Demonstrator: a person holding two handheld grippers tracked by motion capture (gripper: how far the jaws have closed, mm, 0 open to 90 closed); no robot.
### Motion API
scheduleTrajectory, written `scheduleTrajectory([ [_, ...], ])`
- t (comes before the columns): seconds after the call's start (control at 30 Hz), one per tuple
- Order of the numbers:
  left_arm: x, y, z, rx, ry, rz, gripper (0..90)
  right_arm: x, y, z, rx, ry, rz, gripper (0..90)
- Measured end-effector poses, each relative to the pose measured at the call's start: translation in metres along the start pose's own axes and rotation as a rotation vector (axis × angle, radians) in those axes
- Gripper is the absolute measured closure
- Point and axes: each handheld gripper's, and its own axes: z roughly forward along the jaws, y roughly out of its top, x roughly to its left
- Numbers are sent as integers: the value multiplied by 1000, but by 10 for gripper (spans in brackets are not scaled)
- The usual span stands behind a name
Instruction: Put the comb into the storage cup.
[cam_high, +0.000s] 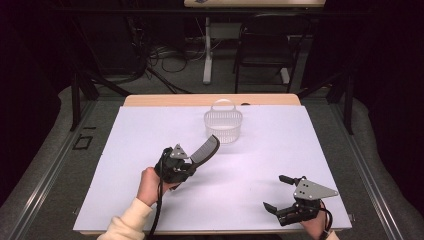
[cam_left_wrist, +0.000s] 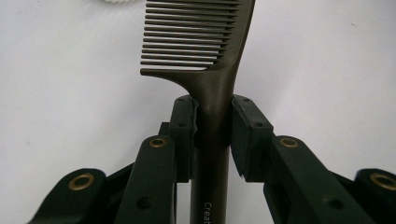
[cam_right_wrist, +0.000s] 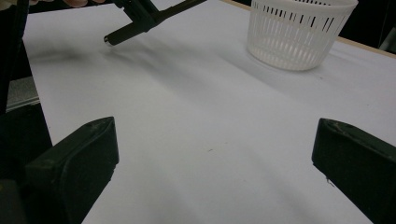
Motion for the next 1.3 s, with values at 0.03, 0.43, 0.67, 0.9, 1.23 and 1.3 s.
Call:
scheduleTrajectory([
  [0.03, 0, 0, 0, -3, 1, 3, 719, 0, 0, 0, -1, 0, 0, 1],
  [0.43, 5, 1, -3, -49, 24, -18, 719, 0, 0, 0, 6, -2, -1, 1],
  [0.67, 8, 1, -5, -88, 38, -34, 719, 0, 0, 1, 6, 0, -1, 1],
  [0.9, 10, 3, -5, -109, 51, -37, 719, 0, 0, 1, 6, 1, -3, 1],
  [1.23, 14, 7, -8, -137, 58, -43, 719, 0, 0, 2, 6, 2, -6, 1],
  [1.3, 15, 8, -9, -147, 62, -48, 719, 0, 0, 2, 10, 2, -6, 1],
])
